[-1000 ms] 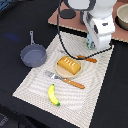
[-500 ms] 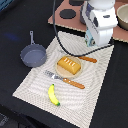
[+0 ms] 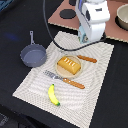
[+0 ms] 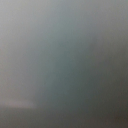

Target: Interact with the objects in diverse but meaningful ways.

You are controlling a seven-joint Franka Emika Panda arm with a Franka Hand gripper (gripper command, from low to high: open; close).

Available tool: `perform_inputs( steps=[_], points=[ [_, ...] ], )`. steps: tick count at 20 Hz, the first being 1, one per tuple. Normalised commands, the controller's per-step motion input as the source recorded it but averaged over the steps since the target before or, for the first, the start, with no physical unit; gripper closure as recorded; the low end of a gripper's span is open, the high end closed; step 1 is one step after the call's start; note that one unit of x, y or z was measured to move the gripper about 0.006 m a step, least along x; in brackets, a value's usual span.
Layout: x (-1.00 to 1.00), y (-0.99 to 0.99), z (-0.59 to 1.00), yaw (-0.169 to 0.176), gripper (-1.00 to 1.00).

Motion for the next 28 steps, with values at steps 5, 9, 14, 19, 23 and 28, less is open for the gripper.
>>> perform_inputs(
  steps=[5, 9, 14, 19, 23, 28],
  points=[
    [-0.98, 0.06, -0.05, 0.059, 1.0],
    [-0.76, -0.01, -0.25, 0.06, 1.0],
    [-0.69, -0.13, -0.43, 0.06, 1.0],
    [-0.74, -0.18, -0.5, 0.057, 1.0],
    [-0.78, -0.23, -0.55, 0.043, 1.0],
    [-0.76, -0.2, -0.49, 0.048, 1.0]
  ],
)
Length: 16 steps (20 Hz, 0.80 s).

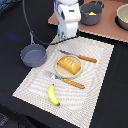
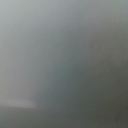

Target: Interact with the objects in diverse but meaningful ways.

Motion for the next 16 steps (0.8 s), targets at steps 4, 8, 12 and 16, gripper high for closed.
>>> perform_inputs(
  steps=[4, 8, 12, 16],
  points=[
    [-0.62, -0.13, -0.39, 0.05, 1.0],
    [-0.33, 0.04, -0.03, 0.033, -1.0],
    [0.0, 0.38, 0.8, 0.028, -1.0],
    [0.0, 0.32, 0.91, 0.055, -1.0]
  ],
)
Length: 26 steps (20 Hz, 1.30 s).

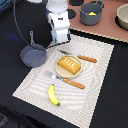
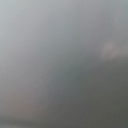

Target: Interact with the objects in diverse but meaningful ways.

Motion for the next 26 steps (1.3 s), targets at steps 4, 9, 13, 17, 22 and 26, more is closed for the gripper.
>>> perform_inputs(
  steps=[4, 9, 13, 17, 22, 26],
  points=[
    [-0.05, 0.16, 0.68, 0.075, -1.0],
    [0.02, 0.16, 0.98, 0.051, -1.0],
    [0.21, -0.01, 0.87, 0.032, -1.0],
    [0.32, -0.25, 0.76, -0.049, -1.0],
    [0.19, -0.36, 0.56, -0.169, -1.0],
    [0.19, -0.31, 0.53, -0.121, -1.0]
  ],
)
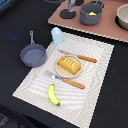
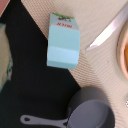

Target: Interact with the objects in diverse but meaningful ways.

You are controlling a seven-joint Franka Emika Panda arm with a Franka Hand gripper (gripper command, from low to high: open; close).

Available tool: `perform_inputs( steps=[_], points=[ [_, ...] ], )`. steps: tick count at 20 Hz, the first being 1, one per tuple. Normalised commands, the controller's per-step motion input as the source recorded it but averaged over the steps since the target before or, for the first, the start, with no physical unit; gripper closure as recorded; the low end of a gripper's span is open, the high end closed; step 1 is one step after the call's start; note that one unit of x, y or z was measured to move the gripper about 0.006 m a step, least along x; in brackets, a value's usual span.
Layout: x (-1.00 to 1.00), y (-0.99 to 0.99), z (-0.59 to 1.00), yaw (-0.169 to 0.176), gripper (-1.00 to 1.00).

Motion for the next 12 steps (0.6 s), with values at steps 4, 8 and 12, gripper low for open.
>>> perform_inputs(
  steps=[4, 8, 12],
  points=[
    [0.27, -0.14, 0.54, -0.085, -1.0],
    [0.2, -0.03, 0.44, -0.042, -1.0],
    [0.06, 0.05, 0.26, -0.011, -1.0]
  ],
)
